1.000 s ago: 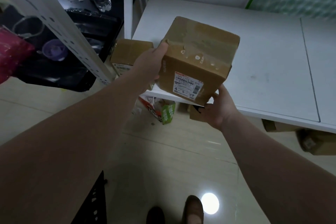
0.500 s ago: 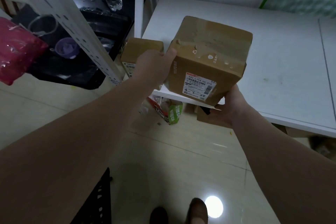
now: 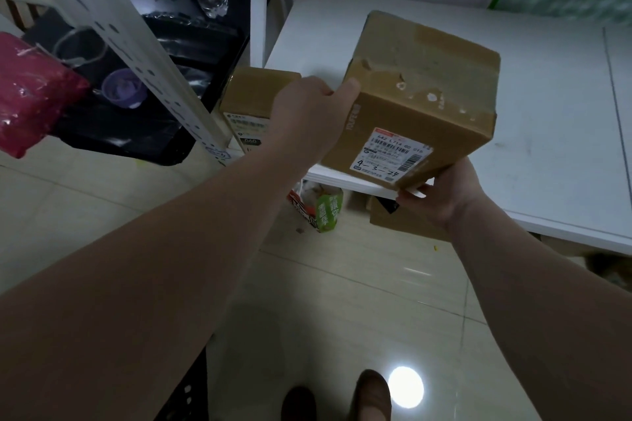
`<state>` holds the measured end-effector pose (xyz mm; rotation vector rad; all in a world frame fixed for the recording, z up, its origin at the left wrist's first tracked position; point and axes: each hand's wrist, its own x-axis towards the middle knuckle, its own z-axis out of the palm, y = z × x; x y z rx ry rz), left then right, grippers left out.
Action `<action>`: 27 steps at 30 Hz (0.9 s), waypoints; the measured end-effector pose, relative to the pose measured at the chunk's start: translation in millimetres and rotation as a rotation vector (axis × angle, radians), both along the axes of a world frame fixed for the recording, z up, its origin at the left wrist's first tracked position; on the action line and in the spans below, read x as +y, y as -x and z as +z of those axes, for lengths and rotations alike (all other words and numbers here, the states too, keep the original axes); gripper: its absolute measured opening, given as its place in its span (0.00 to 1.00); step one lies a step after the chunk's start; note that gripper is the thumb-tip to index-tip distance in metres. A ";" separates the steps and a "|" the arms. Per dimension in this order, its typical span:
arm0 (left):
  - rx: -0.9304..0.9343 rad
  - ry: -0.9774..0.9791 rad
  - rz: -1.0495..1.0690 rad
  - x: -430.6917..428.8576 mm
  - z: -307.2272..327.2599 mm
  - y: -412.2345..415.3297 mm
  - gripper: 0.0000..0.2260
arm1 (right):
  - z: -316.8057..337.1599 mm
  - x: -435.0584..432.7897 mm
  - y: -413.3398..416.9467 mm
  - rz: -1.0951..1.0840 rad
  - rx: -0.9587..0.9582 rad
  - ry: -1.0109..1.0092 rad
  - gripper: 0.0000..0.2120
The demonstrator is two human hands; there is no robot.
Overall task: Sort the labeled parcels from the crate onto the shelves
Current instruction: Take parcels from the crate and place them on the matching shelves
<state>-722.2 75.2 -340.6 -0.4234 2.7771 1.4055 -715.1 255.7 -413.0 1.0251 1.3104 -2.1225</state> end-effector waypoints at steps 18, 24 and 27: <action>-0.135 -0.338 0.197 -35.8 -5.9 -10.5 0.07 | 0.6 -34.2 4.7 0.076 0.001 -0.019 0.14; -0.141 -0.298 0.175 -41.0 -6.7 -9.0 0.08 | 1.4 -42.3 0.2 0.054 0.014 -0.067 0.16; -0.157 -0.281 0.168 -43.0 -8.0 -9.8 0.09 | 3.9 -42.4 -1.4 0.059 0.013 -0.084 0.16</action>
